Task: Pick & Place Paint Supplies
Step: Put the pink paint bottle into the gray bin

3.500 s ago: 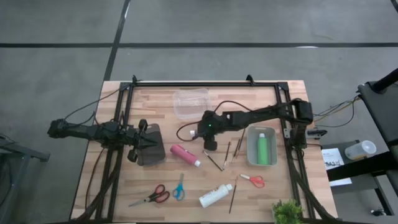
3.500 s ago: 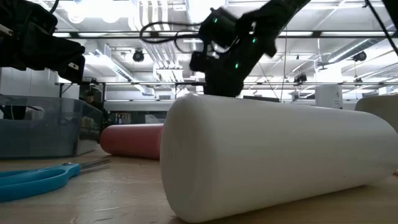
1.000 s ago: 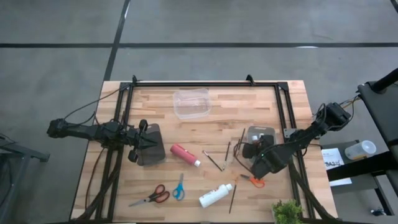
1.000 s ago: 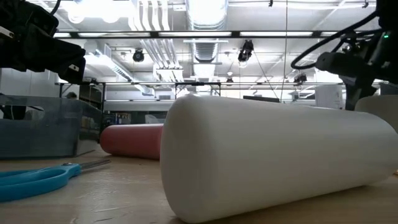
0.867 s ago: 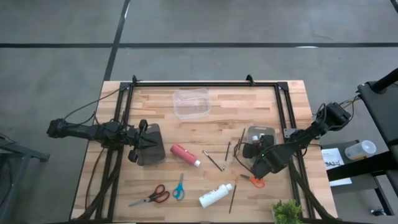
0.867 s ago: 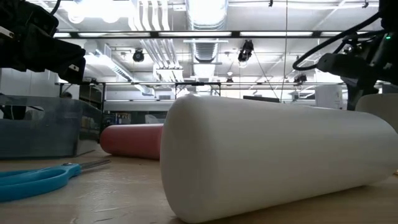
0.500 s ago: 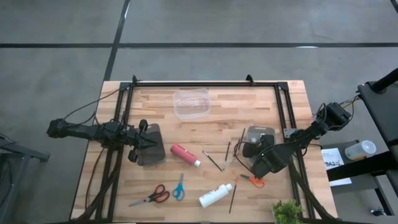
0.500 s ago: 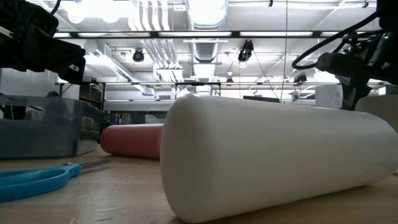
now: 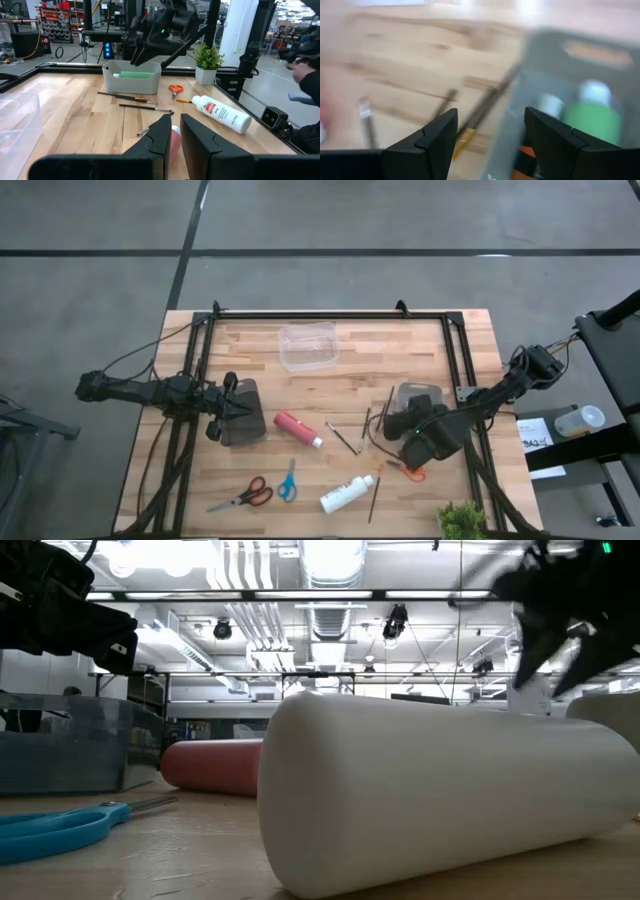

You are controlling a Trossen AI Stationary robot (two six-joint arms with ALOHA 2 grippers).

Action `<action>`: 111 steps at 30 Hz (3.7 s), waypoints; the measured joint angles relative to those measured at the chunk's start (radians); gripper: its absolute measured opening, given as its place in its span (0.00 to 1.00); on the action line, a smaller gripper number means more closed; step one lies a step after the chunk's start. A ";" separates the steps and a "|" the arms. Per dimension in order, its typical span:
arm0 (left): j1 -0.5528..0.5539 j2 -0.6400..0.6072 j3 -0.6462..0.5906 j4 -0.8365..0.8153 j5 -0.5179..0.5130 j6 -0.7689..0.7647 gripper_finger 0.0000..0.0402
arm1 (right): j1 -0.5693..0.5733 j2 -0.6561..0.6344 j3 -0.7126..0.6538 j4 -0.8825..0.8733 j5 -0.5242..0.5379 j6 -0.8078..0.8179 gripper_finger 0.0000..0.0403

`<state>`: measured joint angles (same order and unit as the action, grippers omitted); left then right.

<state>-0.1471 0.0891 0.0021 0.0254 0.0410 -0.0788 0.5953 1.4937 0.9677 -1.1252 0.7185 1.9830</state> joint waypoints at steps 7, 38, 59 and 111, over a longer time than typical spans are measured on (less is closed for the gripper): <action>0.000 0.000 0.000 0.000 0.000 0.000 0.13 | 0.000 0.000 0.132 0.242 0.089 -0.695 0.56; 0.000 0.029 0.000 -0.004 0.000 0.000 0.13 | -0.272 0.384 0.282 1.153 -0.016 -1.674 0.56; 0.000 0.088 0.000 0.002 0.000 0.000 0.13 | -0.312 0.662 0.502 1.026 -0.156 -1.571 0.56; 0.000 0.092 0.000 0.000 0.000 0.000 0.13 | -0.375 0.663 0.482 0.893 -0.428 -1.372 0.44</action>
<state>-0.1474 0.1806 0.0020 0.0250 0.0410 -0.0788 0.2203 2.1571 1.4502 -0.2317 0.2909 0.6106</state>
